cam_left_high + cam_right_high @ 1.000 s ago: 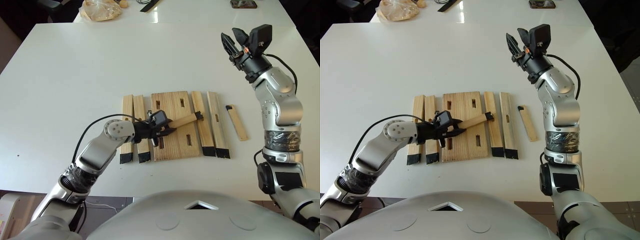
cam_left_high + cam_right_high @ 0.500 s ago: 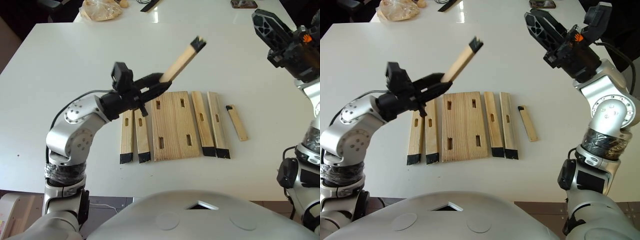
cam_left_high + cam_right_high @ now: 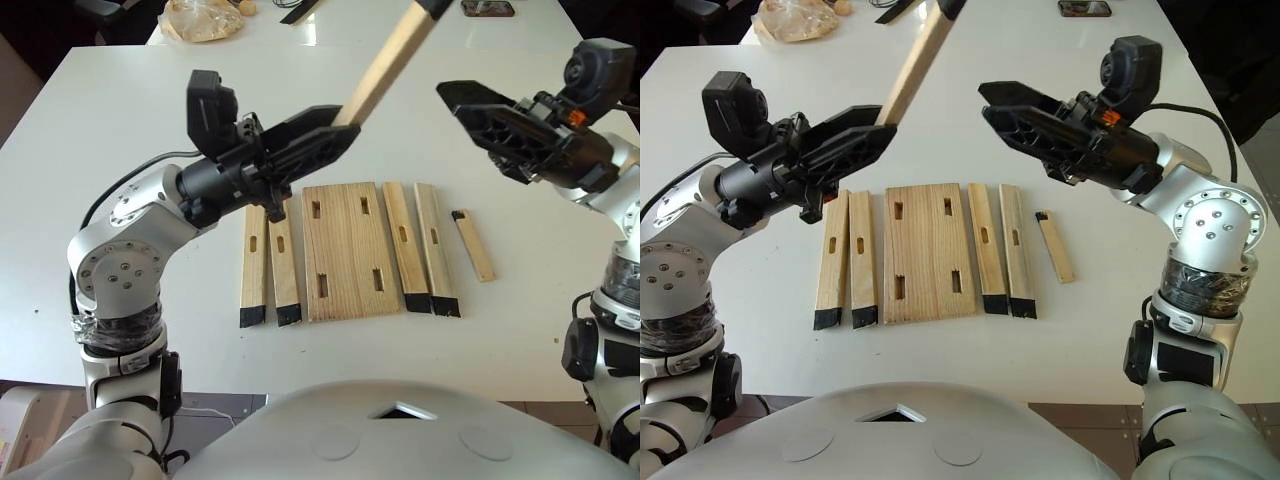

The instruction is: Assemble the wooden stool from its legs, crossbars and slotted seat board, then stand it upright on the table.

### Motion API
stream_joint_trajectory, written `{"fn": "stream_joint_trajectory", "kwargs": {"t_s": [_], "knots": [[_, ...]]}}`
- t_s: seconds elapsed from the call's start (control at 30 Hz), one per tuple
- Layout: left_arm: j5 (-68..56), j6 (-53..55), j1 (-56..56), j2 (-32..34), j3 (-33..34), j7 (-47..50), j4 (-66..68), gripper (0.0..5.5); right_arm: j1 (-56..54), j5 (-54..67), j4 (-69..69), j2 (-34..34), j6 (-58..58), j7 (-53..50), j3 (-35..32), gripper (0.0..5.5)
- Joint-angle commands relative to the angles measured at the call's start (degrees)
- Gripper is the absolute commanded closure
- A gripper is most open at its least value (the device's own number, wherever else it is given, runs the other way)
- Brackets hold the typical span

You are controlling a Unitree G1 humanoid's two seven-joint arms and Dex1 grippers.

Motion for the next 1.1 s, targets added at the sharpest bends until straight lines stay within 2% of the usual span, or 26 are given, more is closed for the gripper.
{"fn": "stream_joint_trajectory", "kwargs": {"t_s": [0.03,0.23,0.57,0.93,1.1], "knots": [[1.65,-0.17,0.99,1.53,-1.9,-2.12,-1.52,4.19,-2.6,-2.31,-0.97,0.02,-1.47,1.57,2.61,2.63],[3.0,-0.58,1.92,2.53,-3.3,-4.29,-1.82,4.19,-4.07,-3.98,-1.19,0.55,-2.57,3.52,5.33,2.63],[6.57,-1.48,3.38,3.91,-4.79,-7.61,-0.81,4.19,-5.03,-4.61,-1.43,-0.12,-2.56,4.89,5.75,2.63],[9.75,-2.68,4.9,4.05,-5.73,-8.33,-0.07,4.19,-4.04,-8.55,-2.17,-2.83,-4.11,9.45,7.78,4.2],[10.46,-2.86,4.76,3.91,-5.73,-8.43,0.43,4.19,-3.32,-12.37,-1.96,-5.28,-6.25,12.9,8.95,4.2]]}}
